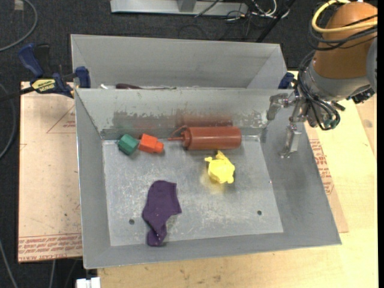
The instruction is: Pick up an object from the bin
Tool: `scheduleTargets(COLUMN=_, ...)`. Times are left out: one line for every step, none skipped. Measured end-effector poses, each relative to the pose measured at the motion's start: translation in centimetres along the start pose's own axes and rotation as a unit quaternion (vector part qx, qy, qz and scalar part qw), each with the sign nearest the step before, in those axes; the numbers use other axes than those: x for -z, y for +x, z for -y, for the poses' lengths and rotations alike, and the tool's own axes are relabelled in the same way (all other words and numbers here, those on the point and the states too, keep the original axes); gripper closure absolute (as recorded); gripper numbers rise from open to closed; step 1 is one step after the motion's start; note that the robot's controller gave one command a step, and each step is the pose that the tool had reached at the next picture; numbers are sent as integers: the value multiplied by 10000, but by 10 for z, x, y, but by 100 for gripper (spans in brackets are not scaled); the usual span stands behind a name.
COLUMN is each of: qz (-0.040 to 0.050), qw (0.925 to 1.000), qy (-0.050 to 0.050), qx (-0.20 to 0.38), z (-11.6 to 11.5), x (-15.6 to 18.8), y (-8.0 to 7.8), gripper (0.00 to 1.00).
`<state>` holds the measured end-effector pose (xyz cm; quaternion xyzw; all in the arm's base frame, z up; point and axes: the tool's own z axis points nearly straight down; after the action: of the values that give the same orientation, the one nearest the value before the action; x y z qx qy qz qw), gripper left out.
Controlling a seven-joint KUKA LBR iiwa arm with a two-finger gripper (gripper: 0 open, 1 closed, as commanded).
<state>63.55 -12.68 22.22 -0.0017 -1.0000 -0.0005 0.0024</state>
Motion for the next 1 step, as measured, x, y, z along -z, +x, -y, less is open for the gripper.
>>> scheduleTargets(qz=36, qw=10000, qy=6, qx=10, z=0, x=5, y=-1, gripper=0)
